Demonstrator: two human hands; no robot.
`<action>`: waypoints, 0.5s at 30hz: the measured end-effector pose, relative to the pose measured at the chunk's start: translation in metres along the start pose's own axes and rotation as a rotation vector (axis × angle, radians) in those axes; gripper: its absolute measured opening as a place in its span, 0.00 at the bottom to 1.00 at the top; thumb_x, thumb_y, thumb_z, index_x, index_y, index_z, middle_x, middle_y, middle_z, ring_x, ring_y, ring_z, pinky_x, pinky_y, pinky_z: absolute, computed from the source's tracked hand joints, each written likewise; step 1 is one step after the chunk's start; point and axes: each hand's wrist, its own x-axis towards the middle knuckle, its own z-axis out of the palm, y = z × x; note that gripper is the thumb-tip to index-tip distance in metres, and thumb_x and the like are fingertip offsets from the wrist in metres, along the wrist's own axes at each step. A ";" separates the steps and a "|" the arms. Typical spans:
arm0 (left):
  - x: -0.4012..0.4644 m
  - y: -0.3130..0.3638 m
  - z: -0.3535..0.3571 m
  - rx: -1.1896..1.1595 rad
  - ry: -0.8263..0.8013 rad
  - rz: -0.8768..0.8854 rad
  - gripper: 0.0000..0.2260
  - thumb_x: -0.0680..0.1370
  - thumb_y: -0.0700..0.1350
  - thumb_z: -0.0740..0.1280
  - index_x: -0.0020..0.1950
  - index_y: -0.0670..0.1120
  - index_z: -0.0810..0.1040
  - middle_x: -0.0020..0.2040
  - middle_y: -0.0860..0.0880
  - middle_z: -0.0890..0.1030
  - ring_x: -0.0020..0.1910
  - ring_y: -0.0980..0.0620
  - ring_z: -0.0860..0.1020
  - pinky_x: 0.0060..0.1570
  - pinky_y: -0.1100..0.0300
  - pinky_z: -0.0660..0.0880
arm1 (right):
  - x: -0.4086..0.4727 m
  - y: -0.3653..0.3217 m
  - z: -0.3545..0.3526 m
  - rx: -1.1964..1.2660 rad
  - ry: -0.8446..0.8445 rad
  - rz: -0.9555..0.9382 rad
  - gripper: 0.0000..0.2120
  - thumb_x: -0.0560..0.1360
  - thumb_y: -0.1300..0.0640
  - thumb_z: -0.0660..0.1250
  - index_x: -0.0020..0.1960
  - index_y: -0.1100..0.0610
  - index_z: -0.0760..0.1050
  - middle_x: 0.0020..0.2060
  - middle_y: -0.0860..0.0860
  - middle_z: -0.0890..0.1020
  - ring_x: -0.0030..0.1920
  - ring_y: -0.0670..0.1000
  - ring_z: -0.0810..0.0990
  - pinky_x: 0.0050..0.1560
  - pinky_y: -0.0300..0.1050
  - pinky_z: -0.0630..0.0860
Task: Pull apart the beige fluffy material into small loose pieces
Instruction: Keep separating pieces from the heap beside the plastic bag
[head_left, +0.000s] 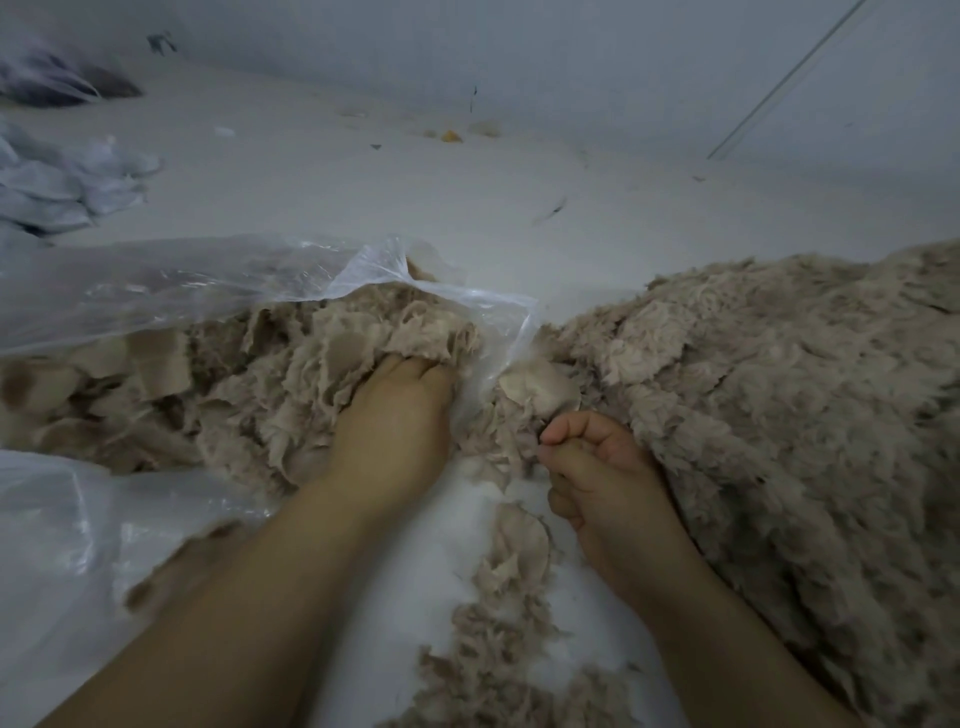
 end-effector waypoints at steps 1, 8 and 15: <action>0.001 -0.001 0.000 -0.003 -0.003 -0.003 0.10 0.72 0.39 0.67 0.53 0.40 0.79 0.52 0.41 0.79 0.54 0.40 0.74 0.50 0.49 0.74 | 0.000 0.000 0.000 -0.002 -0.003 -0.002 0.12 0.77 0.71 0.62 0.39 0.56 0.73 0.23 0.47 0.66 0.22 0.43 0.59 0.21 0.35 0.59; -0.003 -0.003 0.003 -0.021 -0.039 -0.011 0.10 0.76 0.49 0.66 0.52 0.44 0.80 0.53 0.45 0.74 0.54 0.45 0.72 0.51 0.50 0.74 | 0.002 0.001 -0.001 0.003 -0.016 0.002 0.13 0.76 0.71 0.62 0.38 0.56 0.73 0.23 0.47 0.66 0.22 0.43 0.59 0.20 0.35 0.59; -0.002 -0.001 -0.002 -0.173 0.258 0.137 0.08 0.76 0.37 0.62 0.43 0.37 0.80 0.42 0.42 0.80 0.42 0.42 0.77 0.41 0.49 0.75 | 0.001 0.001 -0.001 -0.022 -0.017 -0.009 0.12 0.77 0.70 0.62 0.40 0.56 0.73 0.23 0.46 0.67 0.22 0.43 0.59 0.21 0.35 0.59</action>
